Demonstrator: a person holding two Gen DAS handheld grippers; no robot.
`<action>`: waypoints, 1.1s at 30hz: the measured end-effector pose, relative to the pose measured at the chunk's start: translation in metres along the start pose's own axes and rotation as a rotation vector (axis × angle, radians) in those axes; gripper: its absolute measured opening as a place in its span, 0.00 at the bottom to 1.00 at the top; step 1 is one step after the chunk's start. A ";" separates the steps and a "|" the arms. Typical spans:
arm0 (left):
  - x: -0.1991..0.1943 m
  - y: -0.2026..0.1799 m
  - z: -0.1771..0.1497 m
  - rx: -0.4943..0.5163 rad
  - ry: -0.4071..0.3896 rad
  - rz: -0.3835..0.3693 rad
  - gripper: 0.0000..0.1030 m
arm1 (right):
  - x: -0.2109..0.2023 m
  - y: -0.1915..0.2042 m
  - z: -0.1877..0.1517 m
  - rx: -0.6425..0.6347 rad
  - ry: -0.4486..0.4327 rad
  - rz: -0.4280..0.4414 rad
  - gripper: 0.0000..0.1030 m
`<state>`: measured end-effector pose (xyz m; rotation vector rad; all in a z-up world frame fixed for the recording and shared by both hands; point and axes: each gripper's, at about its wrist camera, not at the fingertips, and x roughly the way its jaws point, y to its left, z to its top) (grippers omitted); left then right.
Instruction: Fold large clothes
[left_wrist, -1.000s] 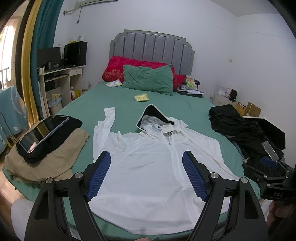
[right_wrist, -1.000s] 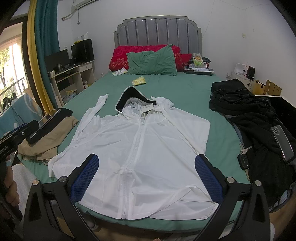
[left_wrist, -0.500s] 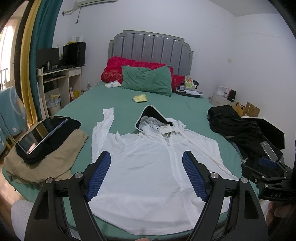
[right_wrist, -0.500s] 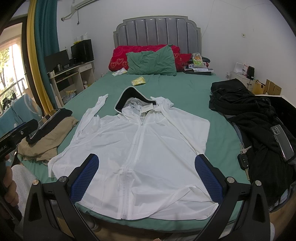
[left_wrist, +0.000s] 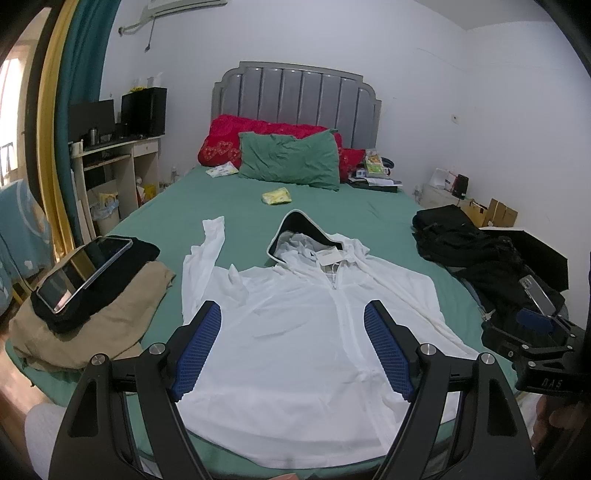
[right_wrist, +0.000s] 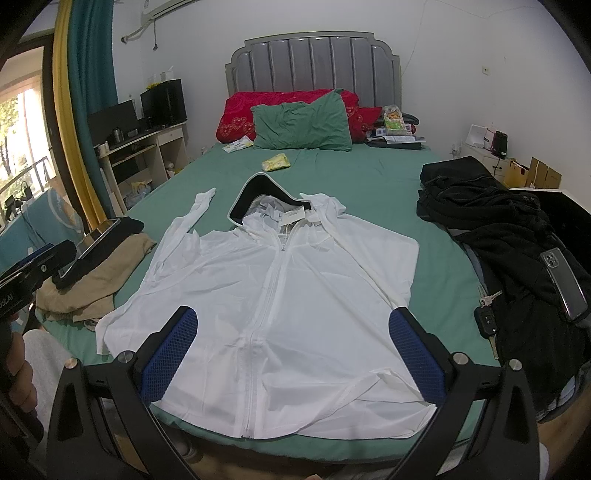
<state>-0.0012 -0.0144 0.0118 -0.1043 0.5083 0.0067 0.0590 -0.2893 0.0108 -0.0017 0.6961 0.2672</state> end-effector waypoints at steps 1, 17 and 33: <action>0.000 0.000 0.000 -0.001 0.001 0.001 0.80 | 0.000 -0.001 0.000 0.001 0.001 0.000 0.99; 0.059 0.007 -0.002 0.034 0.142 -0.057 0.80 | 0.043 -0.034 0.017 -0.051 0.022 0.037 0.98; 0.272 0.072 0.002 -0.070 0.376 -0.129 0.81 | 0.283 -0.081 0.097 -0.151 0.238 0.062 0.52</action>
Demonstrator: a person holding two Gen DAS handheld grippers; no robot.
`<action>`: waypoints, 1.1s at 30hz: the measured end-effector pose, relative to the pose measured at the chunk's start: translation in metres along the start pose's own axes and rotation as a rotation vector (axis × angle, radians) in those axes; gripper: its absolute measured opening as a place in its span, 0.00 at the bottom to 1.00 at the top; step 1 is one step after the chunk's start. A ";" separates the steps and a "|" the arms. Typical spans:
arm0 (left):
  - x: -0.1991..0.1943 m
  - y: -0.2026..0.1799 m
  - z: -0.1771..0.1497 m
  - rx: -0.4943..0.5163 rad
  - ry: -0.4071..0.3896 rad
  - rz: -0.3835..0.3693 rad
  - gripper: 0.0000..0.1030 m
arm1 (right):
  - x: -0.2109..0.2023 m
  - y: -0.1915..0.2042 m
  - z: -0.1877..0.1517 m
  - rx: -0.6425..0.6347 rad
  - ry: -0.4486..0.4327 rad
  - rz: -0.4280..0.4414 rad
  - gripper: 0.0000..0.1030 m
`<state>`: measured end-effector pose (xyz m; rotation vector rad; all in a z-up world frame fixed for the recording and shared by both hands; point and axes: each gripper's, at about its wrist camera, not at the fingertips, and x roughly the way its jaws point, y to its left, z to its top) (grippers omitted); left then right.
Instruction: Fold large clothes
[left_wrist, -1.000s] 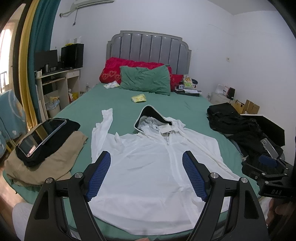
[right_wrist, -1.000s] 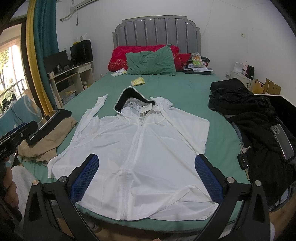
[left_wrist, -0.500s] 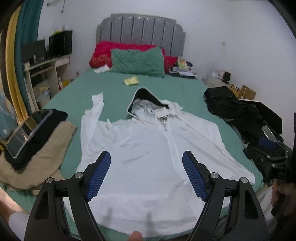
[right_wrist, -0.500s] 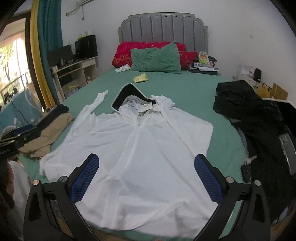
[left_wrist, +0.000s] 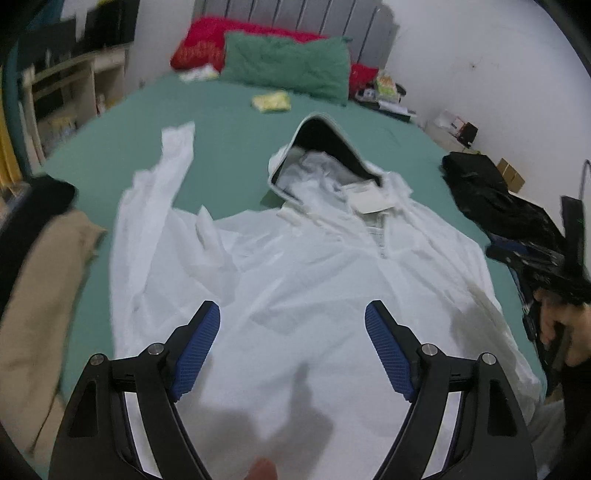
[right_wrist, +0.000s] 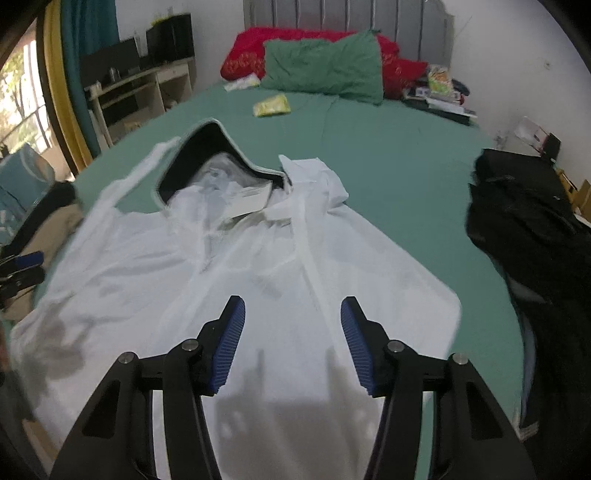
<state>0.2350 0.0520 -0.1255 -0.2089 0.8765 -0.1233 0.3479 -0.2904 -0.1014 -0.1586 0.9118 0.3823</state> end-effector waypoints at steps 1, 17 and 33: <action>0.018 0.009 0.006 0.000 0.033 0.005 0.81 | 0.013 -0.003 0.007 0.009 0.006 -0.002 0.52; 0.058 0.048 0.024 -0.001 0.073 0.104 0.81 | 0.072 -0.028 0.058 -0.035 -0.013 0.001 0.02; 0.013 0.023 0.012 0.026 0.021 0.081 0.81 | -0.003 0.022 -0.038 -0.049 0.209 0.069 0.54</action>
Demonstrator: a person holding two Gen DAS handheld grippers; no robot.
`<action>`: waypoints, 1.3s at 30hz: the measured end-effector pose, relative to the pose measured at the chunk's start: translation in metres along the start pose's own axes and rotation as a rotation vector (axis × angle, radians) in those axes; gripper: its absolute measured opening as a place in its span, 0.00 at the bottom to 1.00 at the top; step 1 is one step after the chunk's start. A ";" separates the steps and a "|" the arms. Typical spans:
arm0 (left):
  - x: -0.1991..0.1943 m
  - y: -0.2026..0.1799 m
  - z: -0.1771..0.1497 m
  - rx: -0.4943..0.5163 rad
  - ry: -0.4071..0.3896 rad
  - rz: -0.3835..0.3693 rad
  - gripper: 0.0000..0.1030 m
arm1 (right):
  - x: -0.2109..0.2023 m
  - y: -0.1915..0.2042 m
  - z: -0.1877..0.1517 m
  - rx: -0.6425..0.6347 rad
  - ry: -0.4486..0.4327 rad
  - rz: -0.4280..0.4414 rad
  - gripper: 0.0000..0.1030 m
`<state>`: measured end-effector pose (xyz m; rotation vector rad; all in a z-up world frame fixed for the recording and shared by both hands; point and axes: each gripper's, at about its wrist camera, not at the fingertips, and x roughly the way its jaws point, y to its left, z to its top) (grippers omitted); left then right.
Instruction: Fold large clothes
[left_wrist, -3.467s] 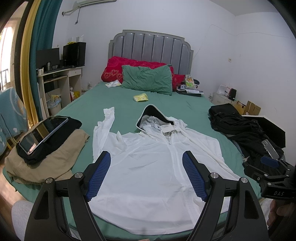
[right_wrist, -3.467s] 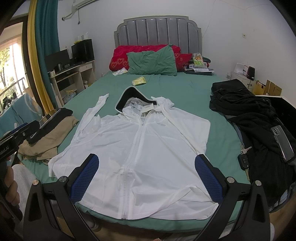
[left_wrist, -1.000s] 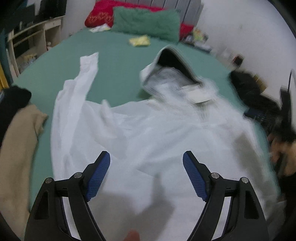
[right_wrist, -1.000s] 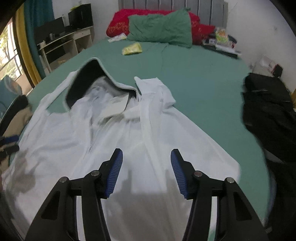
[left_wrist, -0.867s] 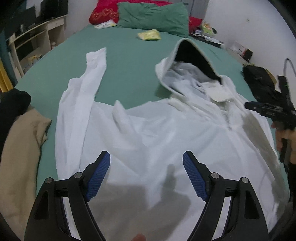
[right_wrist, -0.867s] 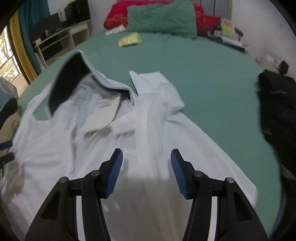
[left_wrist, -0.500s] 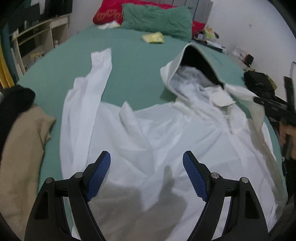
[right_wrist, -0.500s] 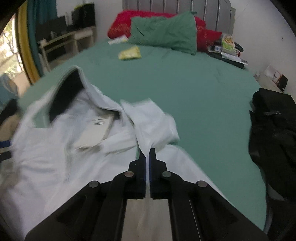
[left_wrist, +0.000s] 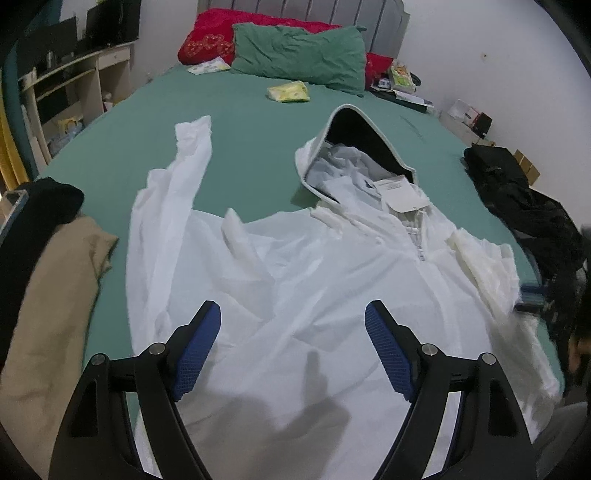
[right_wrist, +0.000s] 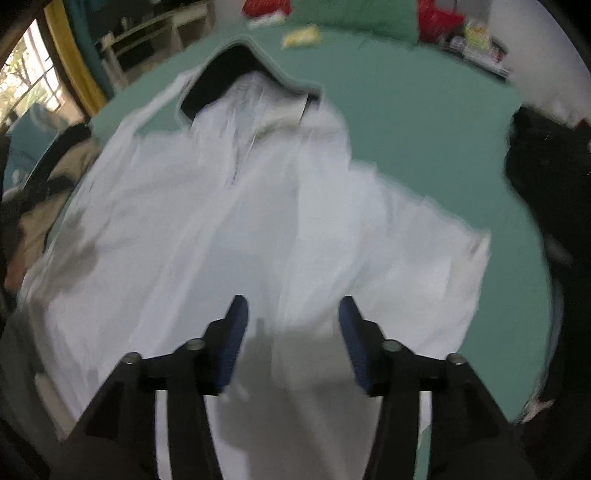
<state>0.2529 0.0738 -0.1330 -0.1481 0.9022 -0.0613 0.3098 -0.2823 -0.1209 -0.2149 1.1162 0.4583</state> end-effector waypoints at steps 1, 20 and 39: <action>0.002 0.003 0.001 0.002 0.002 0.013 0.81 | 0.002 -0.001 0.015 -0.010 -0.031 -0.028 0.54; 0.000 0.062 0.006 -0.105 0.022 0.052 0.81 | -0.006 0.078 0.125 -0.100 -0.372 0.098 0.02; 0.033 0.051 0.001 -0.097 0.044 -0.040 0.81 | 0.038 0.141 0.045 -0.254 -0.127 0.371 0.59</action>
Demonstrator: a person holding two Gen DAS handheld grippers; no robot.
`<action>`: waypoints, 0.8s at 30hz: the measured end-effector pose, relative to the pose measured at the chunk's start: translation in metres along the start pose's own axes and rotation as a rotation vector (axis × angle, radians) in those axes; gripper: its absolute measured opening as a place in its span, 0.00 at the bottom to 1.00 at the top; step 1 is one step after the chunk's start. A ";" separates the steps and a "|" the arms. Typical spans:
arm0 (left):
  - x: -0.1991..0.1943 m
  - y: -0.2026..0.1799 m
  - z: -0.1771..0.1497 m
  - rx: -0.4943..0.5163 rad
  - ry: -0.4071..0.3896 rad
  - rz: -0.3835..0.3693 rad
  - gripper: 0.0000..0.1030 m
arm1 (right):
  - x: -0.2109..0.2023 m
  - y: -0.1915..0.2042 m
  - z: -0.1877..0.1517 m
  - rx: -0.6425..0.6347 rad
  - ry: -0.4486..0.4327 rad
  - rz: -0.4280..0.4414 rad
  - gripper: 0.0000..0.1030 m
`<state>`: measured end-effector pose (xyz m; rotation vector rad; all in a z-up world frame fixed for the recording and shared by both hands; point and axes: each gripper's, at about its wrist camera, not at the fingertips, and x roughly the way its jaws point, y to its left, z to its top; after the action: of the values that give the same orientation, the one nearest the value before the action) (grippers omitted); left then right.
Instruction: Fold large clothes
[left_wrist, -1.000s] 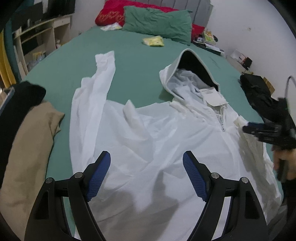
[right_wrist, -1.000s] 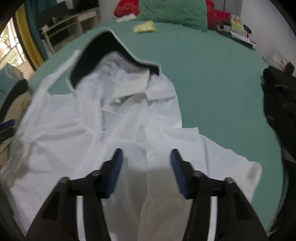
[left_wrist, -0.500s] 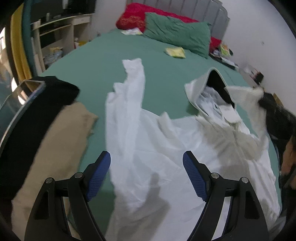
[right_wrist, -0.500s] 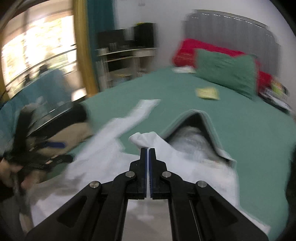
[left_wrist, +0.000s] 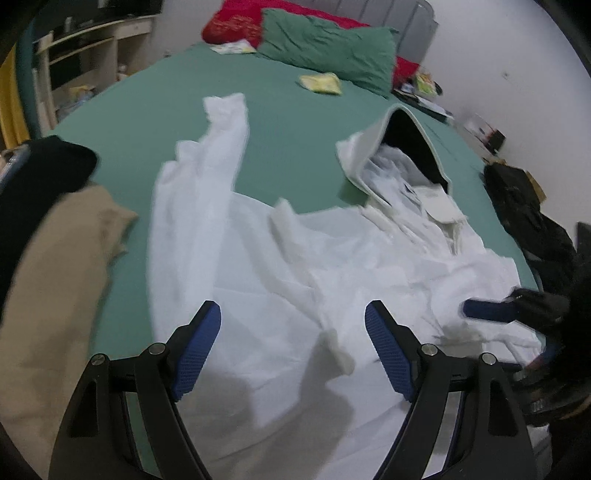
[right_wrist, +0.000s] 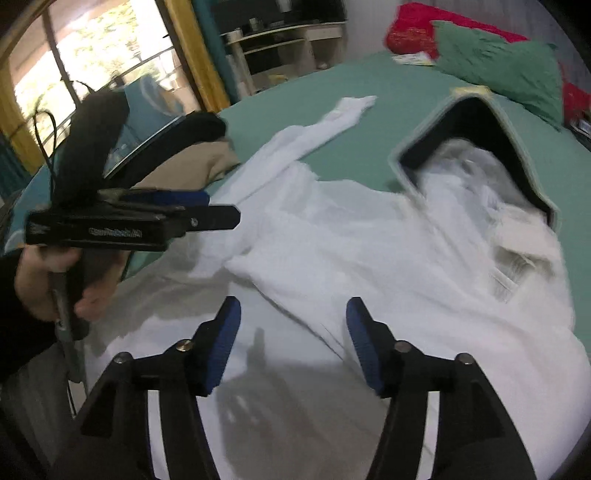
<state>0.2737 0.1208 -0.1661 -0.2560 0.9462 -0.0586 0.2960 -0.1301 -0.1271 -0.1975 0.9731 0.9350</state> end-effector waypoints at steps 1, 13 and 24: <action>0.004 -0.004 -0.002 0.010 0.008 -0.007 0.81 | -0.011 -0.006 -0.006 0.012 -0.010 -0.025 0.59; 0.014 -0.002 0.022 0.055 0.104 0.104 0.76 | -0.047 -0.107 -0.081 0.177 0.053 -0.535 0.60; 0.103 0.032 0.136 0.079 -0.020 0.260 0.72 | -0.061 -0.138 -0.062 0.256 -0.011 -0.529 0.60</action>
<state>0.4418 0.1613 -0.1802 -0.0591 0.9483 0.1452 0.3478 -0.2830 -0.1495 -0.2179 0.9557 0.3235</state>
